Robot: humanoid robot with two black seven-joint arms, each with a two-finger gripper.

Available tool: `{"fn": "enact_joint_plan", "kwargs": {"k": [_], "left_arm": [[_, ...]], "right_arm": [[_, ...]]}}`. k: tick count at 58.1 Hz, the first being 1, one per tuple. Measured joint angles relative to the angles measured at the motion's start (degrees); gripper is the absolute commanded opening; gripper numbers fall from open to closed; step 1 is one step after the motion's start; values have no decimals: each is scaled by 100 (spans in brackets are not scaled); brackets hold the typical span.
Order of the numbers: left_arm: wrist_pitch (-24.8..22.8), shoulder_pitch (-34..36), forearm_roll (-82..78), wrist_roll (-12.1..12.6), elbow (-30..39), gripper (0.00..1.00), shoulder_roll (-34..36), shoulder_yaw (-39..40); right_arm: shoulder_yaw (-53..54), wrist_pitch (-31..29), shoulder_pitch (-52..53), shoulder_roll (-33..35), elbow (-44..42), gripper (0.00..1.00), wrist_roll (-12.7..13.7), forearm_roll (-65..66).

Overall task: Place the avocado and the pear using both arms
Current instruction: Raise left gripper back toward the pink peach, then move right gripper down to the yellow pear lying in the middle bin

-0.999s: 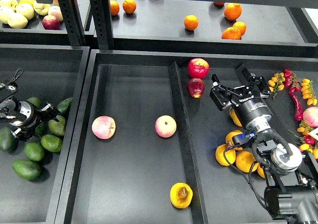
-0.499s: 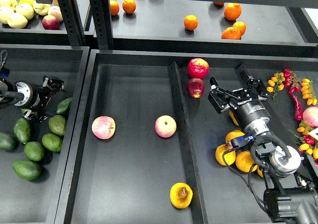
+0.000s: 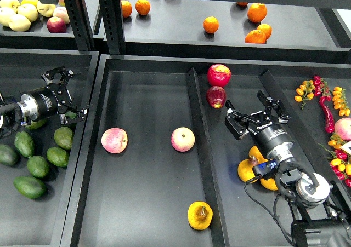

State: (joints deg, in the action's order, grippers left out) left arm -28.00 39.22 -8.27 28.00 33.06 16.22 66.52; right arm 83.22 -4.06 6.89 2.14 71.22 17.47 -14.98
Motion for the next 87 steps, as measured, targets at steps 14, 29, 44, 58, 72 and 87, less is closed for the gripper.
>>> {"fn": "enact_joint_plan", "kwargs": {"k": [14, 29, 44, 58, 72, 87], "left_arm": [[-1, -893, 615, 0, 979, 99, -582, 1304], [-1, -1862, 811, -1, 2033, 99, -1265, 1983], [-1, -2394, 828, -1, 2533, 99, -1615, 2364], [0, -2836, 844, -1, 2949, 99, -1622, 2494], [0, -3166, 868, -1, 3139, 99, -1622, 2466], [0, -3387, 1195, -1, 3232, 99, -1622, 2357]], "right_arm": [[-633, -816, -4, 921, -25, 99, 909, 0], [-1810, -1762, 245, 2248, -10, 99, 1053, 45], [-3242, -2185, 1248, 3153, 2, 99, 1054, 297], [-4428, -2390, 2432, 3367, -33, 100, 1054, 1148], [-5229, -2394, 2699, 3209, -210, 100, 1053, 1970], [-5968, -2394, 2794, 2986, -361, 100, 1053, 2231]]}}
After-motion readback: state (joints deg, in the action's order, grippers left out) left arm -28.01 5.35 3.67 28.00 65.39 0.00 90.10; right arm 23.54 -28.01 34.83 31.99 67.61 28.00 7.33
